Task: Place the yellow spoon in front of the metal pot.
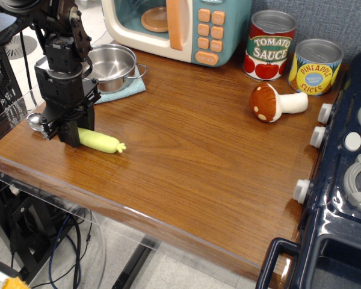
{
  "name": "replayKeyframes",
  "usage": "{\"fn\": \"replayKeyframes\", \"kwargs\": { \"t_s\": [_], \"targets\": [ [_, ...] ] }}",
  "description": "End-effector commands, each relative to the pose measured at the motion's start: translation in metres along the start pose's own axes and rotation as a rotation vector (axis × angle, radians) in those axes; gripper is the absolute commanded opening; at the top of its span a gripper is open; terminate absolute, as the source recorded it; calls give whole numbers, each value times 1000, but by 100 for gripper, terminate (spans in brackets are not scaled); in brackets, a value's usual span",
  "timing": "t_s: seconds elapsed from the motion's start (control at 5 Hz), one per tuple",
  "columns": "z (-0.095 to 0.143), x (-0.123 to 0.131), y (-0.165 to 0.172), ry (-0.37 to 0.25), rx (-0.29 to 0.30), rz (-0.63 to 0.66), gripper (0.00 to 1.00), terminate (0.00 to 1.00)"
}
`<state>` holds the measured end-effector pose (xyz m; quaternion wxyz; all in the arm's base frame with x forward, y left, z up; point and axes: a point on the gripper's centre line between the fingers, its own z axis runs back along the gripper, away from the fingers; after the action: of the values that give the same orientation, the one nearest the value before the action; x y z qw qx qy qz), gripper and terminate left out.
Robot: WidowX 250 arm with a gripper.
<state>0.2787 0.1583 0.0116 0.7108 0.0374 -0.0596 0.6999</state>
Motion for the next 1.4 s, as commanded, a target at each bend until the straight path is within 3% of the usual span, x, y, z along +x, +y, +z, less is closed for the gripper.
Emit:
{"fn": "replayKeyframes", "kwargs": {
  "t_s": [0.0, 0.4, 0.8, 1.2],
  "targets": [
    [19, -11, 20, -12, -30, 11, 100, 0],
    [36, -11, 17, -18, -38, 2, 100, 0],
    [78, -17, 12, -24, -120, -9, 100, 0],
    [78, -17, 12, -24, -120, -9, 100, 0]
  ]
}}
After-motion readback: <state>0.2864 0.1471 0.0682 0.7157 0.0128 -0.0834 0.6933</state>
